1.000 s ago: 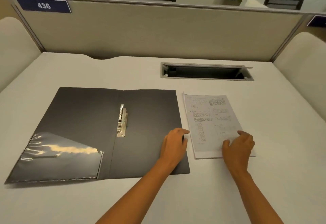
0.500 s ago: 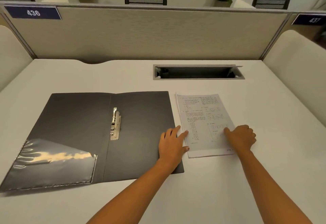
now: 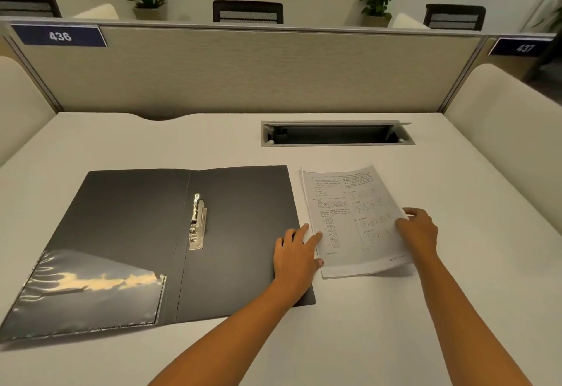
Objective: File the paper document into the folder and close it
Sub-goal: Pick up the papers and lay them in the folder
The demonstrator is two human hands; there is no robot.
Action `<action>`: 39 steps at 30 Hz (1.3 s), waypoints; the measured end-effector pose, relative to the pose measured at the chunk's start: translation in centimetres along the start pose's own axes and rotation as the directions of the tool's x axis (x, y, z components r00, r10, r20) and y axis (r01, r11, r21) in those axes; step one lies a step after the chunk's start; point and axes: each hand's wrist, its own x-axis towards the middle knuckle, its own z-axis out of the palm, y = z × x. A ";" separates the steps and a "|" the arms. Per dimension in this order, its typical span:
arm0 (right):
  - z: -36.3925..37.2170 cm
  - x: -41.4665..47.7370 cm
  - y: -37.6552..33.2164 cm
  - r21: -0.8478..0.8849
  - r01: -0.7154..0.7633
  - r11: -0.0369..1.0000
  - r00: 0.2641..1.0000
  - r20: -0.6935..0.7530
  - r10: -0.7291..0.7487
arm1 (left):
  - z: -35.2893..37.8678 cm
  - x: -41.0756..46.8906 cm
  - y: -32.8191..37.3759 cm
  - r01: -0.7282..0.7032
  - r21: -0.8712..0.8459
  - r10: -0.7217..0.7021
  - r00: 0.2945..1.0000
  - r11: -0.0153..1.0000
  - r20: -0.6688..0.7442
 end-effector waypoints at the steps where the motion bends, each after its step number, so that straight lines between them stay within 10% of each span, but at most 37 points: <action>1: -0.2 -0.3 -0.1 0.004 0.037 0.999 0.999 -0.017 -0.037 | 0.0 0.0 0.0 0.000 -0.002 0.000 1.000 1.000 0.003; 7: -0.8 -3.3 -2.3 -0.047 0.275 0.960 0.954 -0.114 -0.279 | -0.1 0.2 -0.1 0.006 -0.008 -0.005 0.995 1.000 0.101; 10: -1.4 -4.8 -4.0 0.003 0.341 0.940 0.930 -0.144 -0.337 | -1.0 0.5 -0.3 0.078 -0.272 -0.050 0.993 0.959 0.110; 13: -2.2 -6.3 -5.8 0.032 0.430 0.902 0.895 -0.142 -0.422 | -2.8 0.9 -0.9 0.239 -0.663 -0.214 0.969 0.710 0.120; 20: -2.7 -10.7 -10.8 -0.043 0.669 0.742 0.742 0.007 -0.670 | -4.6 0.9 -3.0 0.454 -0.891 -0.209 0.871 -0.002 0.444; 29: -3.1 -12.7 -12.5 0.023 0.776 0.630 0.629 0.044 -0.776 | -7.2 -1.2 -3.9 0.148 -0.941 -0.183 0.960 -0.304 0.211; 39: 3.7 -11.2 -8.0 0.318 0.535 0.783 0.836 -0.061 -0.546 | -12.2 -2.2 -4.6 -0.239 -0.911 -0.496 0.777 0.337 -0.388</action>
